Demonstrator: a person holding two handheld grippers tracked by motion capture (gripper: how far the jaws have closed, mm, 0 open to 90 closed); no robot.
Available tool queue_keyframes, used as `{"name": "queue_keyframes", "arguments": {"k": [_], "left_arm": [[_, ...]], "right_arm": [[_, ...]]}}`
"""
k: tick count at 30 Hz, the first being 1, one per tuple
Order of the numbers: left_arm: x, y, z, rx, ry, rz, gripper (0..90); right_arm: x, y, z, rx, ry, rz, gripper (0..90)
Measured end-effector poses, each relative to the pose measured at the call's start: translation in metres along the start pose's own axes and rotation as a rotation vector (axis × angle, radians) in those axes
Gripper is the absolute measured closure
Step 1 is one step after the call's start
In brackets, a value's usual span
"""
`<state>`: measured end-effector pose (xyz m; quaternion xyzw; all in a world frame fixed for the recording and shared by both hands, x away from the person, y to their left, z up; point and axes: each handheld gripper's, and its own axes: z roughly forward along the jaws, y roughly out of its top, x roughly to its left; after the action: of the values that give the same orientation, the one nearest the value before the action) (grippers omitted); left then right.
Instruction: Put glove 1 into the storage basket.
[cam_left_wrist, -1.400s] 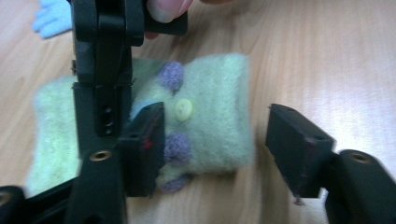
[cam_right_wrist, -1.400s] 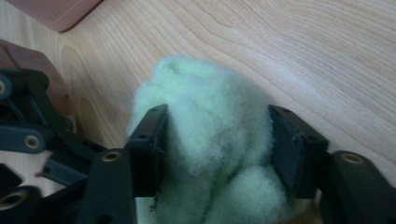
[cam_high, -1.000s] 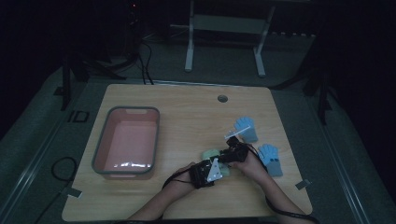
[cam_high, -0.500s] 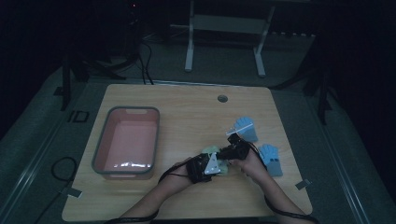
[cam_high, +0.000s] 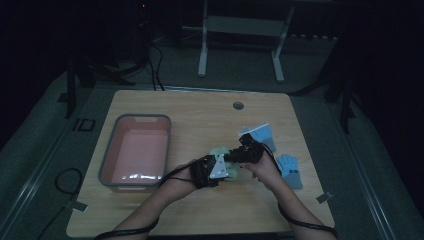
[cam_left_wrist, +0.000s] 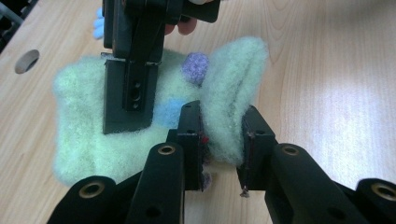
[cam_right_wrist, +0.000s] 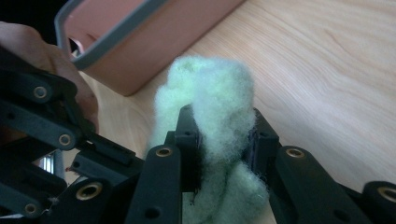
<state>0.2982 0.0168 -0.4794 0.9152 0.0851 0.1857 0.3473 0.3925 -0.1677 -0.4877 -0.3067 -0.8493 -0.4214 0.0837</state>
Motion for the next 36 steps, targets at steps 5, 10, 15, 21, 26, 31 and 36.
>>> {"name": "queue_keyframes", "arguments": {"k": [5,10,15,21,26,31,36], "left_arm": [[0.007,-0.001,-0.017,-0.006,0.013,0.000,74.4],[0.014,-0.005,-0.031,-0.001,0.036,-0.005,74.2],[0.021,-0.010,-0.045,0.003,0.063,-0.008,74.2],[0.029,-0.015,-0.065,0.013,0.096,-0.008,74.3],[0.036,-0.023,-0.082,0.026,0.119,-0.015,74.3],[0.041,-0.035,-0.098,0.030,0.134,-0.029,74.2],[0.045,-0.051,-0.111,0.045,0.147,-0.043,74.2]], "right_arm": [[0.010,0.014,-0.001,-0.018,0.012,-0.013,71.7],[0.019,0.029,0.003,-0.027,0.012,-0.026,71.7],[0.026,0.045,0.010,-0.035,0.019,-0.033,71.7],[0.038,0.065,0.017,-0.043,0.028,-0.056,71.7],[0.049,0.082,0.027,-0.044,0.033,-0.075,71.7],[0.059,0.096,0.040,-0.050,0.047,-0.084,71.7],[0.071,0.107,0.056,-0.041,0.053,-0.098,71.7]]}}
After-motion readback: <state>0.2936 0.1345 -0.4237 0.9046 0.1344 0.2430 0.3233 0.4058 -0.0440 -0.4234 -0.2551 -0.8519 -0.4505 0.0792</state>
